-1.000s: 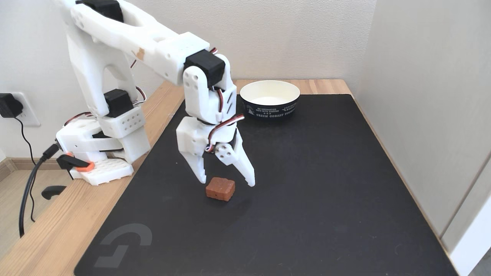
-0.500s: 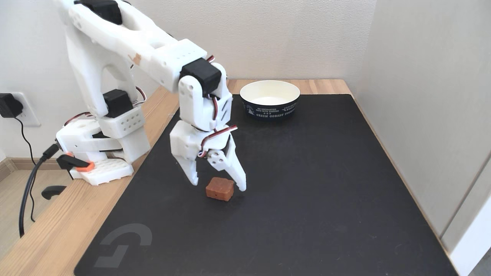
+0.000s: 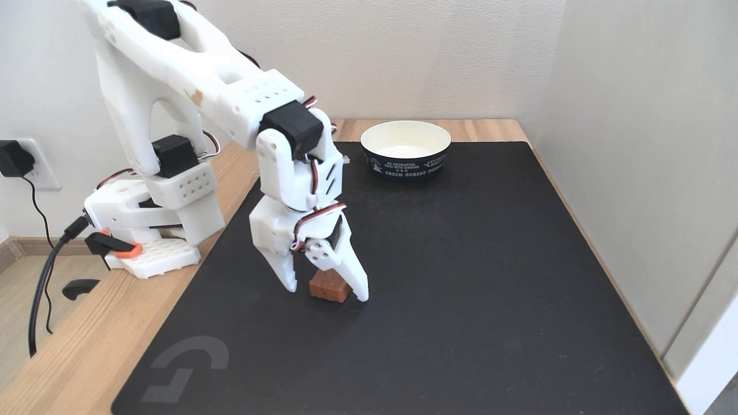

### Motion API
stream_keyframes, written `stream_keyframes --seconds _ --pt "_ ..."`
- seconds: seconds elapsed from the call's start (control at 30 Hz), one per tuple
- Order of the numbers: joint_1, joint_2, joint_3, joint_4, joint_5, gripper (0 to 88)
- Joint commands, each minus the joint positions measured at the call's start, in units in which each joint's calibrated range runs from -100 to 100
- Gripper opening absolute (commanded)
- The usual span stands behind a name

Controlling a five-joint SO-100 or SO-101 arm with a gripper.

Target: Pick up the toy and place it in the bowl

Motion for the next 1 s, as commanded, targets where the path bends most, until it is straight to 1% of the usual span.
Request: stream_keyframes --seconds 0.0,0.07,0.2,0.3,0.4,0.53,0.73,0.77,0.8,0.83,0.9,0.93,0.97 --pt "0.29 -0.29 0.28 -0.43 -0.12 35.2" --pt "0.21 -0.29 0.28 -0.43 -0.18 35.2" --pt "-0.04 -0.29 0.28 -0.43 -3.15 35.2" --pt "-1.13 -0.29 0.19 -0.43 -3.31 35.2" --pt "-2.38 -0.29 0.19 -0.52 -4.77 35.2" --pt "-4.31 -0.29 0.28 -2.89 -5.08 35.2" --pt "-3.89 -0.29 1.54 -2.55 -5.08 34.5" --pt "-3.81 -0.29 1.54 -2.63 -5.08 32.1" --pt "-3.64 -0.29 1.54 -2.55 -5.08 27.8" --pt "-3.55 -0.29 1.54 -2.55 -5.08 15.7" --pt "-3.55 -0.29 1.54 -2.55 -5.08 2.2" --pt "-3.55 -0.29 1.54 -2.46 -5.08 1.0" --pt "-3.55 -0.29 1.54 -2.46 -5.08 3.9"
